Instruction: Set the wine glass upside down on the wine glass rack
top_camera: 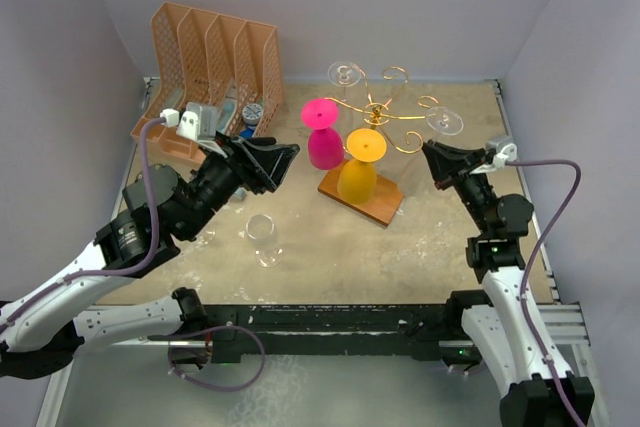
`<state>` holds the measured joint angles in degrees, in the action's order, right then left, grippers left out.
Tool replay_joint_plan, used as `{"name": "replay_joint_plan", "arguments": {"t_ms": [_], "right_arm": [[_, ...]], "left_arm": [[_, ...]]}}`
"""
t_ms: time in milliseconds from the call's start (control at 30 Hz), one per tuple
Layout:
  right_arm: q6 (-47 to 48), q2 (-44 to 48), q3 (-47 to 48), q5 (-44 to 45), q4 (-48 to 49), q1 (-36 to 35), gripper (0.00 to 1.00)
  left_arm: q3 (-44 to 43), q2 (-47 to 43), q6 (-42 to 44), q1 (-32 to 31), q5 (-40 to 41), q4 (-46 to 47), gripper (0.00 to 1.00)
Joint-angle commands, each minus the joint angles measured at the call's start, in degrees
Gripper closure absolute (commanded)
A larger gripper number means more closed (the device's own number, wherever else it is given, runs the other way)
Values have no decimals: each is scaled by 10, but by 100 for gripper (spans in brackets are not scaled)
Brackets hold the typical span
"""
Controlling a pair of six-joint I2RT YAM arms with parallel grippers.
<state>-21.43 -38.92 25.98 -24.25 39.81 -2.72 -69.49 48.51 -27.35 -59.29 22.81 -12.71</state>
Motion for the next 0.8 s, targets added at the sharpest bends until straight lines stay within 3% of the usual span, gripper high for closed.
{"name": "replay_joint_plan", "arguments": {"t_ms": [0,767], "right_arm": [[10,-10,-10,-18,91,-10,100],[42,-113,35,-74,126,-59,100]], "left_arm": [[0,-7,15,0,5,0,43],[-1,-6,4,0,2,-6,43]]}}
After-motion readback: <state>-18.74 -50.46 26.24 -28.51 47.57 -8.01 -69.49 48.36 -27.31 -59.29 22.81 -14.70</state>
